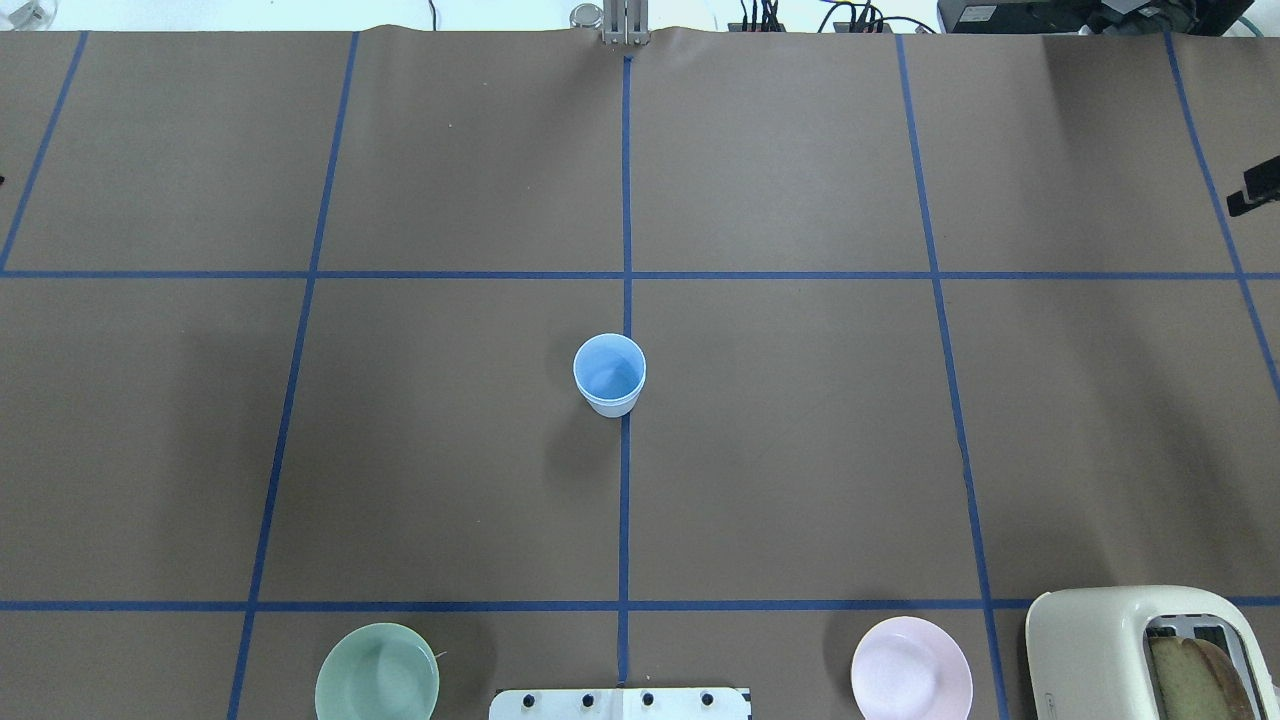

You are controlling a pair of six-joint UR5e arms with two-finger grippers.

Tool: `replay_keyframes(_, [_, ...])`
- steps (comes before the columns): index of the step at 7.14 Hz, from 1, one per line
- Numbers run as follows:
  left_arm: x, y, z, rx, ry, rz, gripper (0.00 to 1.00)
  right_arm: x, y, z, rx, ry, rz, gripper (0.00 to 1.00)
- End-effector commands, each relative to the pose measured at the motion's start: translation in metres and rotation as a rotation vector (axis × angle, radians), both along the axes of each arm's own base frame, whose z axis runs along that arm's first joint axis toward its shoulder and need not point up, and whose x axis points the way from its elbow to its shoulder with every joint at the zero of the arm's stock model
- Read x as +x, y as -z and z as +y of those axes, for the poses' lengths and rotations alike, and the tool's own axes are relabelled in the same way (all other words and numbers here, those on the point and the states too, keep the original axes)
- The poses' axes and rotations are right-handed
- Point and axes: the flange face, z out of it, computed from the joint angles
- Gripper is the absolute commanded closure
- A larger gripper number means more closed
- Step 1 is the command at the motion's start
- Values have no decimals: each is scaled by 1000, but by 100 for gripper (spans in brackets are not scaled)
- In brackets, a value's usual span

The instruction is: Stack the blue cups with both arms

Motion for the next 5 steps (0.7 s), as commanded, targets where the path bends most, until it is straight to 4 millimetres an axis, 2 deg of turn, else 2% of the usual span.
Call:
replay_keyframes(1, [-57,-61,35,-76,23,-6,0,30,-44,37,-57,-19,16,0])
replay_keyframes(2, [-56,-71,49,-98,20,28,0,35,-55,50,-78,-25,17,0])
replay_keyframes(3, [-56,-72,51,-105,19,34,0,36,-61,55,-85,-21,21,0])
replay_keyframes(5, [-56,-76,54,-113,19,33,0,36,-60,55,-84,-21,19,0])
